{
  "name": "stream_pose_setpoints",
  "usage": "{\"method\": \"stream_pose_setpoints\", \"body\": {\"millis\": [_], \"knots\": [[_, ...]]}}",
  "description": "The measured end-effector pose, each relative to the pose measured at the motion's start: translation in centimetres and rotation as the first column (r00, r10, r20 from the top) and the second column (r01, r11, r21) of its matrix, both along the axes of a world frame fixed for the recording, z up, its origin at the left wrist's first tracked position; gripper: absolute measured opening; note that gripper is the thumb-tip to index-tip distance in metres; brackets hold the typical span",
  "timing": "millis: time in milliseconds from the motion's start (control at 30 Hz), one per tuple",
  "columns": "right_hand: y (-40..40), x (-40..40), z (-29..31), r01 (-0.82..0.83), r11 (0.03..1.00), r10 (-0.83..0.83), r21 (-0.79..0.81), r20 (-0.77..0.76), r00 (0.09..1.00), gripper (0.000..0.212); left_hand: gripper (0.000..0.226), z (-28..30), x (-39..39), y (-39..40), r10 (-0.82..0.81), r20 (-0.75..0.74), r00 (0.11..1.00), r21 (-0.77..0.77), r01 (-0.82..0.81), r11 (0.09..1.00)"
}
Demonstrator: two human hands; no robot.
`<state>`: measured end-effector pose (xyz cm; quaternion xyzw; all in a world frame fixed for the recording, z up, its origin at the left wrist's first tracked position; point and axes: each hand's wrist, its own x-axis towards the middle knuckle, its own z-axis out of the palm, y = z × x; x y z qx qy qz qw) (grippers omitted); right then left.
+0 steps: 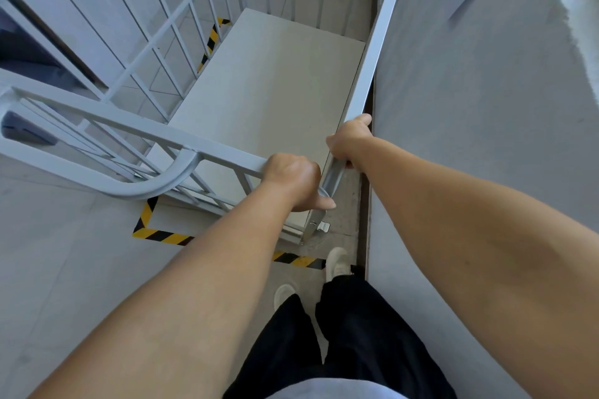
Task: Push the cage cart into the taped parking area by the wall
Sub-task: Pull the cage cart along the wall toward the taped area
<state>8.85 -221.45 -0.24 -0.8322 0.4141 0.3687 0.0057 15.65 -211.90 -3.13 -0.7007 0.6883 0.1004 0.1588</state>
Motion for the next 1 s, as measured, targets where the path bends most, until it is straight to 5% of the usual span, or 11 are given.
{"method": "stream_pose_setpoints", "body": {"millis": [133, 467, 933, 1000], "knots": [[0.0, 0.0, 0.0, -0.190, 0.982, 0.184, -0.026, -0.139, 0.973, 0.038, 0.057, -0.1, 0.0, 0.0, -0.018, -0.013, 1.000, -0.016, 0.018, 1.000], [0.0, -1.6, -0.3, -0.268, 0.961, 0.254, -0.069, -0.159, 0.954, 0.023, 0.059, 0.1, -1.4, 0.4, -0.010, 0.002, 1.000, -0.006, 0.010, 1.000], [0.1, -2.8, 0.1, -0.208, 0.976, 0.206, -0.066, -0.028, 0.978, 0.027, 0.058, 0.5, -2.1, 0.4, 0.019, 0.003, 1.000, 0.017, -0.020, 1.000], [0.4, -2.9, 0.3, -0.089, 0.993, 0.094, -0.073, 0.063, 0.994, 0.026, 0.058, 0.5, -2.0, 0.3, 0.012, 0.005, 1.000, 0.022, -0.012, 1.000]]}}
